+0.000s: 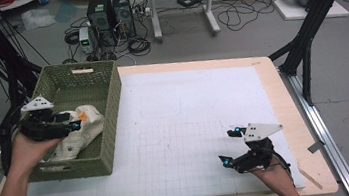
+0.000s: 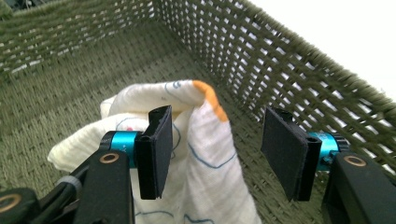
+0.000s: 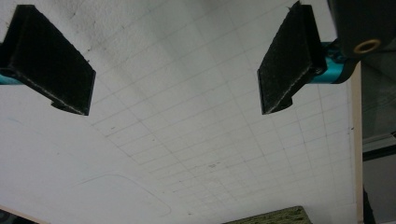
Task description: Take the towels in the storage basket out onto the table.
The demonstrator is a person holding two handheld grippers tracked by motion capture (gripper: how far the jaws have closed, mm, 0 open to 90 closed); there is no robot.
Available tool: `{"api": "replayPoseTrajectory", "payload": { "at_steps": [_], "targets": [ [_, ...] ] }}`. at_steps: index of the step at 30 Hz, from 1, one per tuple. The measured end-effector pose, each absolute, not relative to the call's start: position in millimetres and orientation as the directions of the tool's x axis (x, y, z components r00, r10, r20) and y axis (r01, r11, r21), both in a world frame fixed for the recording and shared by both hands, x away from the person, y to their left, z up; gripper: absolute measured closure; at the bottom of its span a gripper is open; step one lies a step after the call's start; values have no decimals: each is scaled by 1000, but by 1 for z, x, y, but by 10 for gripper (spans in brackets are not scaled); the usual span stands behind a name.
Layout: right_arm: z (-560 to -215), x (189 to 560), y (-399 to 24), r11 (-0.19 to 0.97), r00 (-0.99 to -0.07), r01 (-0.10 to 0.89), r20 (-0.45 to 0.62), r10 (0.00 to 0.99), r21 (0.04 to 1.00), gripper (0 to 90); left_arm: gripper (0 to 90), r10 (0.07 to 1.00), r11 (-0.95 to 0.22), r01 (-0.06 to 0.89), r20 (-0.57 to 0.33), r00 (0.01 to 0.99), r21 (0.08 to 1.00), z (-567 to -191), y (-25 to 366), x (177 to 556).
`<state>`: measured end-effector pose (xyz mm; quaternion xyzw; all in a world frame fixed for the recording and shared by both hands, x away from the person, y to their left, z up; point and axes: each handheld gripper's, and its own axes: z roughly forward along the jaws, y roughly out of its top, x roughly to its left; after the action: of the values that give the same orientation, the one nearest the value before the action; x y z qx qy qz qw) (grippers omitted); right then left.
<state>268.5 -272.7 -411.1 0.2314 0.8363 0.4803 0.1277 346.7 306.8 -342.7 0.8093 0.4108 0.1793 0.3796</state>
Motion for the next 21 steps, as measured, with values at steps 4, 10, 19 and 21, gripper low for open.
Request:
{"api": "replayPoseTrajectory", "payload": {
  "at_steps": [4,10,19,21],
  "targets": [
    [-411,268,-273,433,-861,267,11,509,861,106,429,808,-388,555,-17,588,735,-348,307,350],
    [-411,268,-272,433,-861,269,13,508,860,106,454,805,-413,580,-16,593,702,-352,307,354],
    [-411,268,-272,433,-864,264,12,503,862,106,761,784,-468,589,3,621,659,-356,302,356],
    [-411,268,-272,433,-864,263,11,503,862,106,815,782,-471,586,3,624,659,-356,302,356]
  ]
}}
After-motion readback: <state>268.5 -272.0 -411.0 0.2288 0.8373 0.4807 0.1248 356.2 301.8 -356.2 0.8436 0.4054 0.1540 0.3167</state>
